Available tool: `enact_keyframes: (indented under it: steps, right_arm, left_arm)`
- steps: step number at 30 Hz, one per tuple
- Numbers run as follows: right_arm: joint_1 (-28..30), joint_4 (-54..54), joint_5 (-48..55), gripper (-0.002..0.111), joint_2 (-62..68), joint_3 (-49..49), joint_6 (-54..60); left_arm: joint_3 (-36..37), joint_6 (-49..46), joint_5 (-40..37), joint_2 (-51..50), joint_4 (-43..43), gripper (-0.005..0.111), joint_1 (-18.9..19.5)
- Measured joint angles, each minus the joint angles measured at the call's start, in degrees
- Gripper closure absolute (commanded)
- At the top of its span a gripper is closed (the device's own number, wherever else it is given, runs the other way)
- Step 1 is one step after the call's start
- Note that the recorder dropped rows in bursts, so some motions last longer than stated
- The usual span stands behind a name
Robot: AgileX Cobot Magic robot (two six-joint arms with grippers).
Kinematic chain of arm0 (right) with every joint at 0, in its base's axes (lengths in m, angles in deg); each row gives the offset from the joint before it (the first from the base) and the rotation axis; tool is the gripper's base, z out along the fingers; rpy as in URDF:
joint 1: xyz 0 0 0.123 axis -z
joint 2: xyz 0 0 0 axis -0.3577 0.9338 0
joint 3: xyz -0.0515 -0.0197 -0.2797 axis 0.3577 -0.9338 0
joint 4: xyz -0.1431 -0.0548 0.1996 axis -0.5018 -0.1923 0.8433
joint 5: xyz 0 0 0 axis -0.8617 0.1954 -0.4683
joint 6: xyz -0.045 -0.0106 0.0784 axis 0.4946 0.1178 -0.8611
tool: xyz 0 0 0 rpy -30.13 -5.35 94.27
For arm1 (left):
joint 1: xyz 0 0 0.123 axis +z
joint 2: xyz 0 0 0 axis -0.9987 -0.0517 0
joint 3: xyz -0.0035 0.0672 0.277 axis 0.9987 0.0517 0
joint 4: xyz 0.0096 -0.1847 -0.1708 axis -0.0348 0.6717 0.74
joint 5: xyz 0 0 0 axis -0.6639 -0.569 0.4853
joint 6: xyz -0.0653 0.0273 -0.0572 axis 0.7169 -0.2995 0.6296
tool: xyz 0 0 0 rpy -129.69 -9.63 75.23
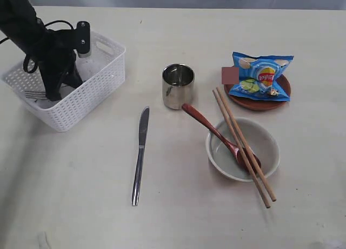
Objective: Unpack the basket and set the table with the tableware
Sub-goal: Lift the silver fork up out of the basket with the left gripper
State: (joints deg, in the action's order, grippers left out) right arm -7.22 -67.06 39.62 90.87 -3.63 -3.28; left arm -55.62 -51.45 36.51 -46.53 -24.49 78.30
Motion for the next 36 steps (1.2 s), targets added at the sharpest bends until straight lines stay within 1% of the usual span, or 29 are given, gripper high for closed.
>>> enact_keyframes:
  steps: [7,10,12,13,15,16,17,18,19,20,21,23,24,25,30,36]
  right_arm:
    - [0.00,0.00,0.00,0.108,0.00,0.00,0.00]
    - [0.00,0.00,0.00,0.108,0.00,0.00,0.00]
    - [0.00,0.00,0.00,0.108,0.00,0.00,0.00]
    - [0.00,0.00,0.00,0.108,0.00,0.00,0.00]
    - [0.00,0.00,0.00,0.108,0.00,0.00,0.00]
    - [0.00,0.00,0.00,0.108,0.00,0.00,0.00]
    - [0.00,0.00,0.00,0.108,0.00,0.00,0.00]
    - [0.00,0.00,0.00,0.108,0.00,0.00,0.00]
    - [0.00,0.00,0.00,0.108,0.00,0.00,0.00]
    - [0.00,0.00,0.00,0.108,0.00,0.00,0.00]
    - [0.00,0.00,0.00,0.108,0.00,0.00,0.00]
    - [0.00,0.00,0.00,0.108,0.00,0.00,0.00]
    - [0.00,0.00,0.00,0.108,0.00,0.00,0.00]
    - [0.00,0.00,0.00,0.108,0.00,0.00,0.00]
    - [0.00,0.00,0.00,0.108,0.00,0.00,0.00]
    - [0.00,0.00,0.00,0.108,0.00,0.00,0.00]
  left_arm:
    - [0.00,0.53,0.80,5.59,0.00,0.107,0.00]
    - [0.00,0.81,-0.70,6.57,-0.09,0.107,0.00]
    - [0.00,1.14,-2.06,6.28,0.06,0.104,0.00]
    - [0.00,1.43,-2.06,5.63,0.44,0.100,0.00]
    - [0.00,1.71,-0.50,3.98,1.92,0.086,0.00]
    - [0.00,1.71,0.15,3.25,2.17,0.066,0.00]
    - [0.00,1.45,1.27,1.63,2.58,0.057,0.00]
    - [0.00,0.88,1.55,0.99,2.79,0.043,0.00]
    - [0.00,-0.08,2.64,-0.45,2.90,0.042,0.00]
    - [0.00,-0.23,3.31,-1.12,3.02,0.050,0.00]
    - [0.00,-0.51,5.07,-1.89,3.34,0.055,0.00]
    - [0.00,-0.51,6.83,-2.51,3.57,0.087,0.00]
    - [0.00,-0.60,7.42,-2.78,3.87,0.100,0.00]
    - [0.00,-0.60,7.52,-2.90,3.87,0.106,0.00]
    - [-0.32,0.99,7.11,-3.24,3.14,0.107,0.00]
    - [0.14,1.71,4.35,-0.14,1.53,0.107,0.00]
